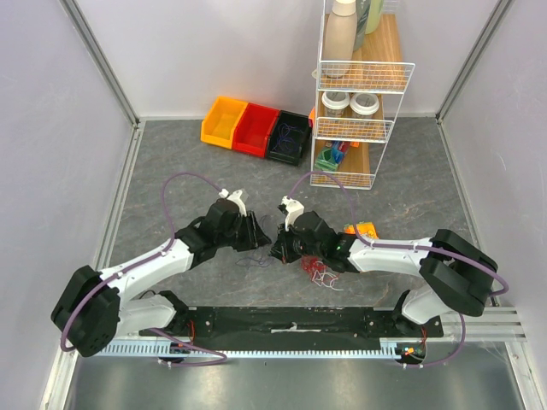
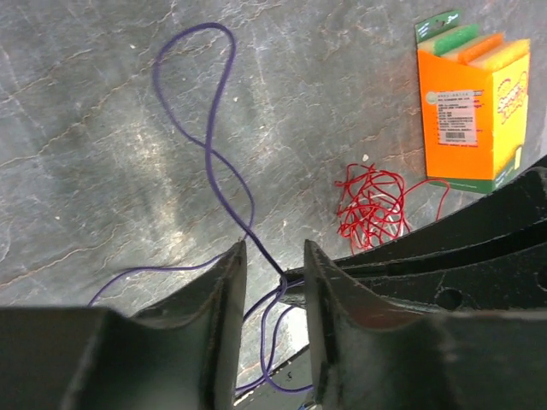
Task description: Untangle the cables
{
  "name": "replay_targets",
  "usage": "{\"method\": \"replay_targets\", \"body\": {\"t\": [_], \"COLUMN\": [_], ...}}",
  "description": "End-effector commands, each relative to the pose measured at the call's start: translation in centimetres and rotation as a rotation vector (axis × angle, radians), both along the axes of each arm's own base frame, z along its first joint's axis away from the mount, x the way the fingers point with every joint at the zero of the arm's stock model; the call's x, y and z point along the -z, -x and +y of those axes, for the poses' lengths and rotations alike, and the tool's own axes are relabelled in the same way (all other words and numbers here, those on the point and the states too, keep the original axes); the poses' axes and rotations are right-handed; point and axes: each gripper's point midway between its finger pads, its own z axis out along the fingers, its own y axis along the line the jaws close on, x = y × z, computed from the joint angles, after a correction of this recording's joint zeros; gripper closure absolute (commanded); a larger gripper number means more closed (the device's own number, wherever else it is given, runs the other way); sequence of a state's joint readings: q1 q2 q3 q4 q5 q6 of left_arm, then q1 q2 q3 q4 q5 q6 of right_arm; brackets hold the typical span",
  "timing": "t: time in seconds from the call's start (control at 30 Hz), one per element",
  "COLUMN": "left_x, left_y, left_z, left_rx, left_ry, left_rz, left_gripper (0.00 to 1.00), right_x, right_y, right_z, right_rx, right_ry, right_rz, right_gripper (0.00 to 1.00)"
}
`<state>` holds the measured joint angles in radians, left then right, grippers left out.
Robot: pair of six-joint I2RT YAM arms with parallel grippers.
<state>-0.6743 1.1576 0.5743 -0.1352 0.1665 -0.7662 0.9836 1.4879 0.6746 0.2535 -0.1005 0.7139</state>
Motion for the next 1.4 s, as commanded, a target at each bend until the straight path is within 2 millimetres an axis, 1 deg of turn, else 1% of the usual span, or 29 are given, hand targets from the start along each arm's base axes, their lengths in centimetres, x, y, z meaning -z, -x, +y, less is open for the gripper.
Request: {"method": "replay_targets", "body": {"t": [0.0, 0.03, 0.1, 0.13, 0.2, 0.23, 0.3, 0.43, 0.57, 0.67, 0.8, 0.9, 0.93, 0.97, 1.0, 1.03, 1.07, 1.1, 1.13, 1.17, 1.23, 1.27, 1.33, 1.37], "left_x": [-1.8, -2.1, -2.5, -2.6, -2.8, -2.9, -2.8, -2.5, -2.3, -2.2, -2.3, -2.2, -2.2, -2.2, -2.2, -2.4, -2.5, -2.8, -3.1, -3.6, -5.0, -5.5, -6.9, -7.5], "left_y": [-0.3, -0.2, 0.0, 0.2, 0.5, 0.6, 0.8, 1.3, 1.8, 1.8, 1.7, 1.9, 1.8, 1.9, 1.8, 1.7, 1.5, 1.2, 0.8, 0.3, -1.0, -1.7, -3.3, -4.1], "left_z": [-1.0, -1.0, -1.1, -1.2, -1.4, -1.5, -1.4, -1.0, -0.8, -0.7, -0.9, -0.9, -0.9, -0.9, -0.9, -0.9, -0.8, -0.7, -0.4, -0.1, 0.3, 0.6, 0.8, 0.9], "left_rx": [0.044, 0.047, 0.059, 0.067, 0.079, 0.088, 0.096, 0.108, 0.12, 0.126, 0.142, 0.159, 0.156, 0.158, 0.159, 0.162, 0.156, 0.149, 0.132, 0.11, 0.07, 0.048, 0.002, -0.018], "left_ry": [0.065, 0.073, 0.089, 0.096, 0.111, 0.123, 0.117, 0.113, 0.118, 0.115, 0.105, 0.102, 0.104, 0.105, 0.101, 0.098, 0.09, 0.079, 0.066, 0.05, 0.019, -0.001, -0.018, -0.02], "left_rz": [-0.064, -0.071, -0.074, -0.075, -0.074, -0.078, -0.08, -0.087, -0.096, -0.103, -0.102, -0.098, -0.102, -0.106, -0.109, -0.116, -0.124, -0.14, -0.156, -0.182, -0.233, -0.255, -0.296, -0.308], "left_gripper": [0.7, 0.75, 0.76, 0.73, 0.58, 0.58, 0.57, 0.59, 0.61, 0.66, 0.76, 0.71, 0.71, 0.74, 0.8, 0.9, 0.95, 0.98, 0.98, 0.98, 0.98, 0.98, 0.98, 0.98], "right_x": [-1.4, -1.4, -1.4, -1.4, -1.5, -1.7, -1.8, -1.9, -2.2, -2.2, -2.1, -2.2, -2.2, -2.4, -2.5, -2.5, -2.6, -2.5, -2.5, -2.4, -2.6, -3.1, -3.3, -4.2], "right_y": [-0.2, -0.2, -0.2, -0.2, -0.2, -0.2, -0.2, -0.3, -0.1, 0.0, 0.1, 0.2, 0.2, 0.3, 0.3, 0.4, 0.3, 0.3, 0.1, -0.3, -0.6, -1.5, -1.7, -1.9], "right_z": [0.2, 0.1, 0.1, 0.1, 0.1, 0.0, -0.1, -0.6, -0.4, -0.3, -0.2, -0.3, -0.3, -0.2, -0.2, -0.1, -0.2, -0.3, -0.6, -1.1, -2.6, -3.5, -6.2, -7.3], "right_rx": [-0.008, -0.008, -0.01, -0.008, -0.007, -0.007, -0.006, 0.006, -0.008, -0.016, -0.021, -0.023, -0.021, -0.023, -0.025, -0.029, -0.028, -0.028, -0.018, 0.002, 0.039, 0.086, 0.142, 0.169], "right_ry": [-0.036, -0.035, -0.035, -0.034, -0.035, -0.037, -0.036, -0.027, -0.033, -0.035, -0.038, -0.041, -0.043, -0.049, -0.053, -0.055, -0.049, -0.04, -0.015, 0.017, 0.089, 0.119, 0.219, 0.239], "right_rz": [-0.035, -0.035, -0.034, -0.037, -0.039, -0.041, -0.046, -0.057, -0.058, -0.053, -0.048, -0.046, -0.044, -0.045, -0.044, -0.044, -0.044, -0.049, -0.054, -0.062, -0.08, -0.116, -0.134, -0.16], "right_gripper": [1.0, 1.0, 1.0, 1.0, 1.0, 1.0, 1.0, 1.0, 1.0, 1.0, 1.0, 1.0, 1.0, 1.0, 1.0, 1.0, 1.0, 0.98, 0.9, 0.79, 0.59, 0.51, 0.42, 0.39]}}
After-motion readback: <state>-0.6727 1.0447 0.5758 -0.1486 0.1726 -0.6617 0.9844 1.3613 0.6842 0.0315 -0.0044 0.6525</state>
